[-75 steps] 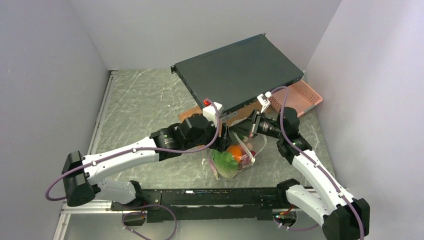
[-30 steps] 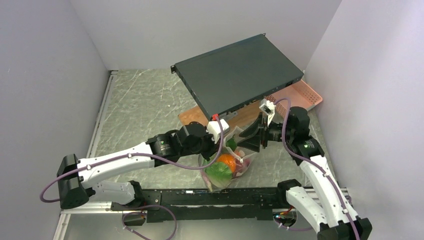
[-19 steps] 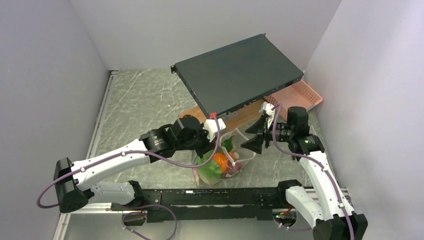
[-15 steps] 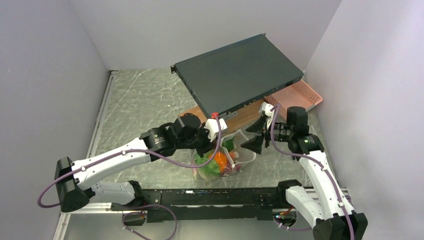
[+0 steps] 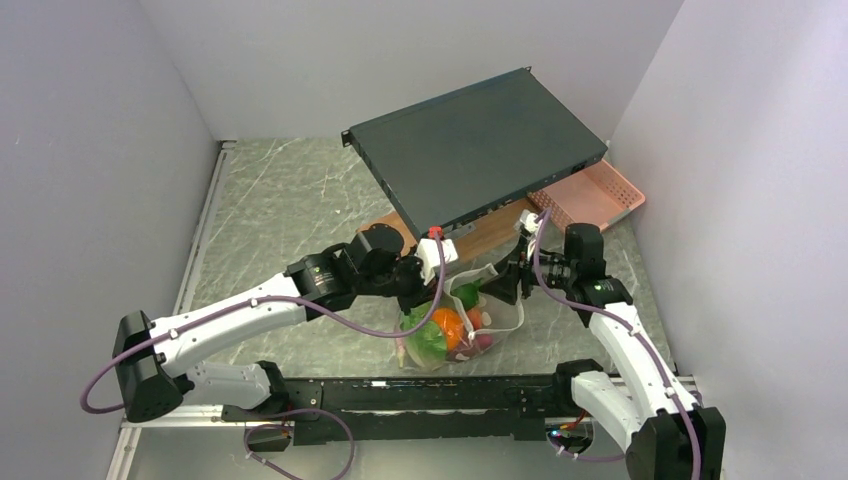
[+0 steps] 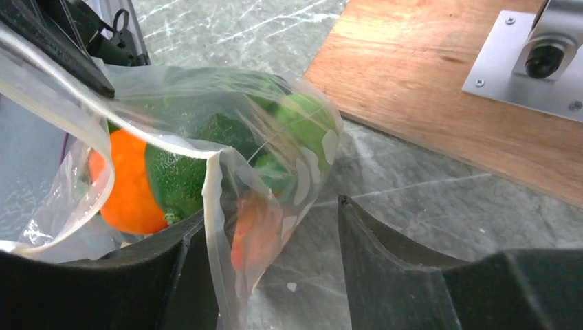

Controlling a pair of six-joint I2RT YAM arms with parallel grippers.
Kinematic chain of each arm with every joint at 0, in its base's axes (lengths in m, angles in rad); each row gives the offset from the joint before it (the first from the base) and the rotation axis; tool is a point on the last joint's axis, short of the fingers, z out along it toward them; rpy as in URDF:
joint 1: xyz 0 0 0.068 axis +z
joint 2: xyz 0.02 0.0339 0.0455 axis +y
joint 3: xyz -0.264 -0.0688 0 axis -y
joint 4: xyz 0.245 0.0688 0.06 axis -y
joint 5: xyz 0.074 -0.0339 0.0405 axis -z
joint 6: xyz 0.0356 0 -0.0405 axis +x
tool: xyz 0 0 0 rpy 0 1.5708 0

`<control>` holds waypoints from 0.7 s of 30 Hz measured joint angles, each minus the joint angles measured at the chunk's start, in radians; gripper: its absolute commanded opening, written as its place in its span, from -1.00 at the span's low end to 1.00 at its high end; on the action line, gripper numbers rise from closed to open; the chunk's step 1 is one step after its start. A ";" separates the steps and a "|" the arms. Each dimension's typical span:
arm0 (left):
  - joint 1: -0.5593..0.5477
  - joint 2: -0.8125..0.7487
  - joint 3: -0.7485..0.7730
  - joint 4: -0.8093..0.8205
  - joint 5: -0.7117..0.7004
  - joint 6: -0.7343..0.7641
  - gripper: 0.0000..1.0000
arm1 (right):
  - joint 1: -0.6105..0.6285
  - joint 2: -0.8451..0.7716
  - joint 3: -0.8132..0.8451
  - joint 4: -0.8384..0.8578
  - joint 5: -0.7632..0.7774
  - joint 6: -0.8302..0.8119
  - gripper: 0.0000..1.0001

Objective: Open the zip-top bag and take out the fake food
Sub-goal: Pick up the fake fruit from the zipper food storage bag.

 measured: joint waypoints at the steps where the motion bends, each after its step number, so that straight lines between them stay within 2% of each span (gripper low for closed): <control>1: 0.002 0.000 -0.004 0.013 0.006 -0.002 -1.00 | 0.000 0.000 -0.005 0.019 -0.005 0.016 0.38; 5: 0.005 0.018 -0.010 0.052 0.042 -0.013 -1.00 | 0.004 0.000 -0.010 0.106 -0.010 0.089 0.52; 17: 0.007 0.075 -0.012 0.123 0.119 -0.058 -1.00 | 0.043 0.000 -0.013 0.302 0.007 0.354 0.53; 21: 0.009 0.090 -0.012 0.128 0.119 -0.068 -0.83 | 0.058 -0.005 -0.031 0.381 -0.006 0.447 0.57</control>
